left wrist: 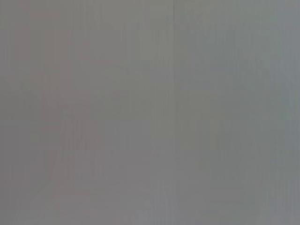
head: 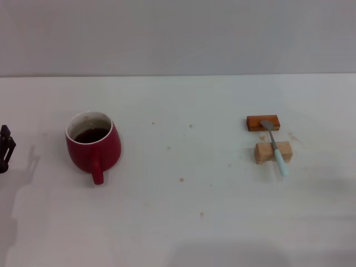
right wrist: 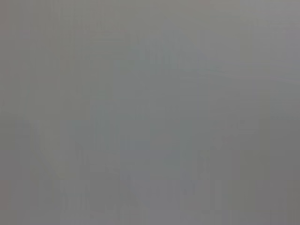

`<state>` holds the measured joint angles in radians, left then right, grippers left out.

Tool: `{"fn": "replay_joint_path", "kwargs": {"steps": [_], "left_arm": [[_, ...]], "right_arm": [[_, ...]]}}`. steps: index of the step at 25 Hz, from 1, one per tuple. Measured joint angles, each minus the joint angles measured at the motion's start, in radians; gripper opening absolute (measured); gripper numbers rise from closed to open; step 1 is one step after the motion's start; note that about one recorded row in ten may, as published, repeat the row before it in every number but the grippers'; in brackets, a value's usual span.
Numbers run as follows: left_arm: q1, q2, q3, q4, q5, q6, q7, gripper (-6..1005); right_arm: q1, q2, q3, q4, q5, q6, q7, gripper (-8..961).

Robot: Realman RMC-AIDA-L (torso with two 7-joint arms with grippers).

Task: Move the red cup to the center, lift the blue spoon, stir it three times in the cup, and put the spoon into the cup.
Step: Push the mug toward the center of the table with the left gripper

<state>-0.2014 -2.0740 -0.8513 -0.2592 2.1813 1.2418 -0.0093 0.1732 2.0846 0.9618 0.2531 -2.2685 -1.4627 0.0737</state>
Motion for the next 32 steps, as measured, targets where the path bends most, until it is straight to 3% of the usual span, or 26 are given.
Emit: {"fn": "replay_joint_path", "kwargs": {"steps": [10,16,26,32], "left_arm": [[-0.010,0.002,0.001,0.003,0.000,-0.001,0.001,793],[-0.030,0.001,0.072,0.000,0.000,-0.003,0.169,784],[-0.046,-0.002,0.082,-0.014,0.000,-0.020,0.259,584],[-0.061,-0.001,0.089,-0.013,0.000,-0.063,0.259,296]], "right_arm": [[0.002,0.001,-0.001,0.006,-0.003,-0.002,0.000,611],[0.001,0.001,-0.009,0.011,-0.003,-0.004,0.001,610],[-0.001,0.002,-0.028,0.022,0.001,-0.006,0.002,610],[-0.005,0.002,-0.028,0.021,0.002,-0.016,0.003,611]]}}
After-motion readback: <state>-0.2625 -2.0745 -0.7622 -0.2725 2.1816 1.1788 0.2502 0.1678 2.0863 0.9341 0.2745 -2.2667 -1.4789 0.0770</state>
